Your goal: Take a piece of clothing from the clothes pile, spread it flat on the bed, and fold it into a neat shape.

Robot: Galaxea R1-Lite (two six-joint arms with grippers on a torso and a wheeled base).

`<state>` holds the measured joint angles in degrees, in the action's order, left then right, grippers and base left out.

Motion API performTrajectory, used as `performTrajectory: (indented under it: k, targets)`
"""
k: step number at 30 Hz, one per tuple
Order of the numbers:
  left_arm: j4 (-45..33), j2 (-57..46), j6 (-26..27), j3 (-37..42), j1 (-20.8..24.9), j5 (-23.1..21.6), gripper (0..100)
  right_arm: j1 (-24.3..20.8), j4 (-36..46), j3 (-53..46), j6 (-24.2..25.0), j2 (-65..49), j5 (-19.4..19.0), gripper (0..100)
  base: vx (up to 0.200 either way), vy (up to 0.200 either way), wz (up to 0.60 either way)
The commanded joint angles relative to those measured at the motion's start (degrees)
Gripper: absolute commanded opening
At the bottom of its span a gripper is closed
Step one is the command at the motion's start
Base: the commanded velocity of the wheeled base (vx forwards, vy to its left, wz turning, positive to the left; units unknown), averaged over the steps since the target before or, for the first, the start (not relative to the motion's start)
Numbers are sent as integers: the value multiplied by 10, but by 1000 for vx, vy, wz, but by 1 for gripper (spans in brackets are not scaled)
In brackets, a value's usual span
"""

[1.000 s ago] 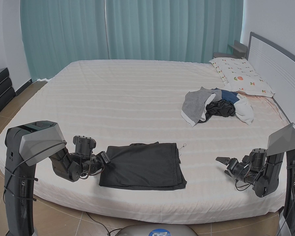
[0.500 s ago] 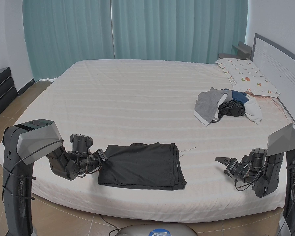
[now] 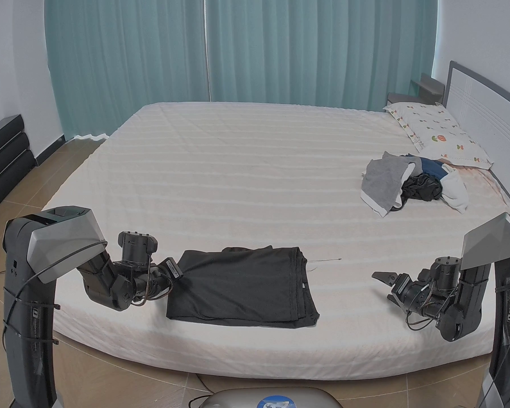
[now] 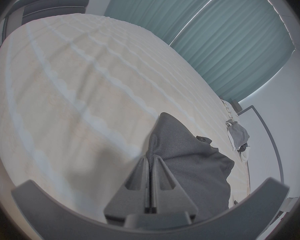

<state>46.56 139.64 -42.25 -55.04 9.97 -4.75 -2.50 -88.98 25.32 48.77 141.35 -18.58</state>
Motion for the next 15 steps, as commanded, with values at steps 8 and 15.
performTrajectory:
  k: [8, 15]
  targets:
    - [0, 0, 0, -2, -3, 0, 0, 0, -1, 0, 0, 2, 0, 100, 0, 200, 0]
    - [0, 0, 0, -3, -7, -1, 0, 0, -1, 0, 0, 2, 0, 100, 0, 200, 0]
